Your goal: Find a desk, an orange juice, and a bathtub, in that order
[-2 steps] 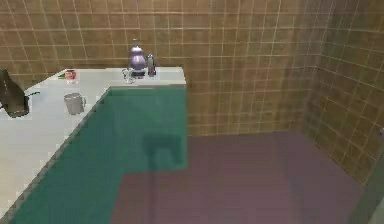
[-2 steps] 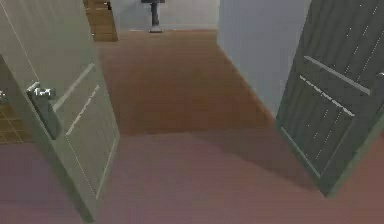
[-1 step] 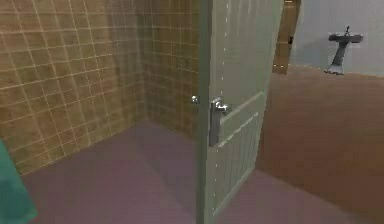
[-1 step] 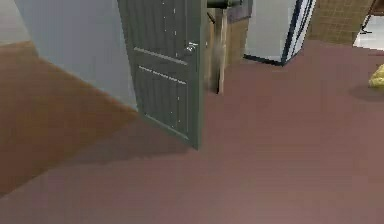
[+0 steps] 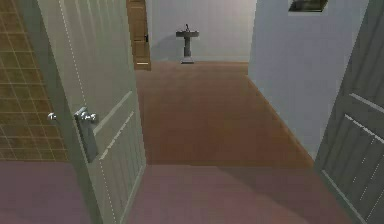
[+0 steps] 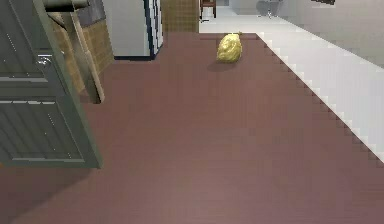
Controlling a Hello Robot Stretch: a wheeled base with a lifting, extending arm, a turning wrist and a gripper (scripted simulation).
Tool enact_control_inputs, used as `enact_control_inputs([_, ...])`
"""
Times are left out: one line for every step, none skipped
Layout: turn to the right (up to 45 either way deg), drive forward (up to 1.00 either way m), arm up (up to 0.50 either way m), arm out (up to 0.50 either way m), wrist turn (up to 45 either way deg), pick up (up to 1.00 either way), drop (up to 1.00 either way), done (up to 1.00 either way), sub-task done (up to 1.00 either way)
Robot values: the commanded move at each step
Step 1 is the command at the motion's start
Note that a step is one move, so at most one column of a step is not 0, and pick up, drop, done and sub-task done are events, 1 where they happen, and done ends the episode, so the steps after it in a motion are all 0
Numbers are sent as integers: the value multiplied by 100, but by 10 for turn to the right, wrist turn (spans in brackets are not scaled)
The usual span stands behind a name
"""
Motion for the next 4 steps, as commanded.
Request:
enact_control_inputs([0, 5, 0, 0, 0, 0, 0, 0, 0])
enact_control_inputs([330, 0, 0, 0, 0, 0, 0, 0, 0])
enact_control_inputs([0, 25, 0, 0, 0, 0, 0, 0, 0])
enact_control_inputs([450, 0, 0, 0, 0, 0, 0, 0, 0])
